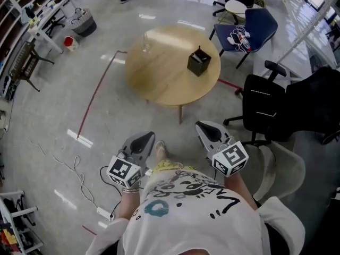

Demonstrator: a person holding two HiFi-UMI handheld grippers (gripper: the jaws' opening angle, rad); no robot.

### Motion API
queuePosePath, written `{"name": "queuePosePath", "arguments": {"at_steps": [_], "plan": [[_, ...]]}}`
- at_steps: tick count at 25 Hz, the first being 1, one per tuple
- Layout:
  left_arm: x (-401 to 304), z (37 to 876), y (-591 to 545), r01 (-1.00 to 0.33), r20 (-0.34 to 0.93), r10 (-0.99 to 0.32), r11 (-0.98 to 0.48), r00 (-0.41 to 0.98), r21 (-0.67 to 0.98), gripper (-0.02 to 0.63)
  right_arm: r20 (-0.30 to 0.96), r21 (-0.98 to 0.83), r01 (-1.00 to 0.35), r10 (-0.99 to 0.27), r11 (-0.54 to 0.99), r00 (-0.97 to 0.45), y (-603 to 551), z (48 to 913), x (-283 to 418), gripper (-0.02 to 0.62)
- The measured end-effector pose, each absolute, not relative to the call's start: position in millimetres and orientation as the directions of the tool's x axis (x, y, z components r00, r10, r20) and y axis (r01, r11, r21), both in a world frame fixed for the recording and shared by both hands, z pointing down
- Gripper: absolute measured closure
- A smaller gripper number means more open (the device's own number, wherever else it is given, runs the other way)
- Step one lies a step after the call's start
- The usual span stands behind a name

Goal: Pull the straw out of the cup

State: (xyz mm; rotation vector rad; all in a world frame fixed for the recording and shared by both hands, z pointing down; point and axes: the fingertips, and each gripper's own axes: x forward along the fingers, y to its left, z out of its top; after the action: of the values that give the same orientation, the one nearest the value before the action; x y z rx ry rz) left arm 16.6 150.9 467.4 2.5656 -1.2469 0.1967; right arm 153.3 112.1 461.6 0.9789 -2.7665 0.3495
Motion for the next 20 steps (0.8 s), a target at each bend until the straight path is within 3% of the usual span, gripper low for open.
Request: {"name": "queuePosePath", "arguments": {"at_steps": [20], "plan": [[-58,454,33,-0.694,0.212,-0.661,-0.694,0.72,0.194,0.591,0.265,-0.16,-0.741,-0.694,0.653,-0.669,8,449,89,0.566]]}}
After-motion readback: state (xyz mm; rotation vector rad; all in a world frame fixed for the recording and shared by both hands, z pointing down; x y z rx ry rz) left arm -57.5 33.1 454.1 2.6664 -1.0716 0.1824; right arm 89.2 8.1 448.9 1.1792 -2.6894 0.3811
